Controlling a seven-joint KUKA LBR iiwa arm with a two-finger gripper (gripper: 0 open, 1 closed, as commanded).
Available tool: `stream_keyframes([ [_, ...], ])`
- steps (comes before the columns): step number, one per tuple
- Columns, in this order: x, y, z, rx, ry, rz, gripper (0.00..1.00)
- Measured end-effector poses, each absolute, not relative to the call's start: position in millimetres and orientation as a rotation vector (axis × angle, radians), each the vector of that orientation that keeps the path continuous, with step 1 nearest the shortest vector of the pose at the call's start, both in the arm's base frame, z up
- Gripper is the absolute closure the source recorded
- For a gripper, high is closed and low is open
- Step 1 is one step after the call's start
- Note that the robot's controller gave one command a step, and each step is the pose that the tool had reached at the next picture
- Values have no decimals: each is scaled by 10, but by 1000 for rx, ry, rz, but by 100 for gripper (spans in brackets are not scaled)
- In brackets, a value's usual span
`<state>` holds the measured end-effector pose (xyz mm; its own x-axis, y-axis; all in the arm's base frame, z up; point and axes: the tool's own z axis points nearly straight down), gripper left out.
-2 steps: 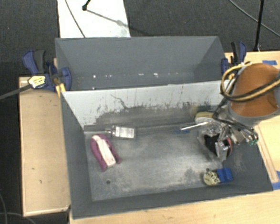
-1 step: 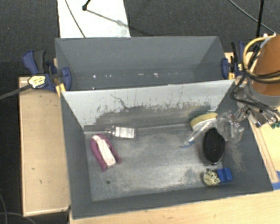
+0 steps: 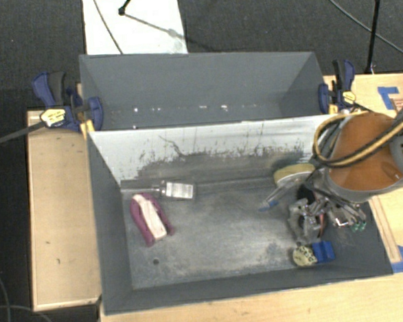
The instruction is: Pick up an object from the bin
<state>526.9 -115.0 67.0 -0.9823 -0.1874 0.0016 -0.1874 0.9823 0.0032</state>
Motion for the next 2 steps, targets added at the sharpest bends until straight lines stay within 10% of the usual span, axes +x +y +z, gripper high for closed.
stream_keyframes([
  [1, 5420, -1105, 698, 936, -3000, -3, 100],
  [2, 5428, -1108, 706, 933, -3003, -1, 0],
])
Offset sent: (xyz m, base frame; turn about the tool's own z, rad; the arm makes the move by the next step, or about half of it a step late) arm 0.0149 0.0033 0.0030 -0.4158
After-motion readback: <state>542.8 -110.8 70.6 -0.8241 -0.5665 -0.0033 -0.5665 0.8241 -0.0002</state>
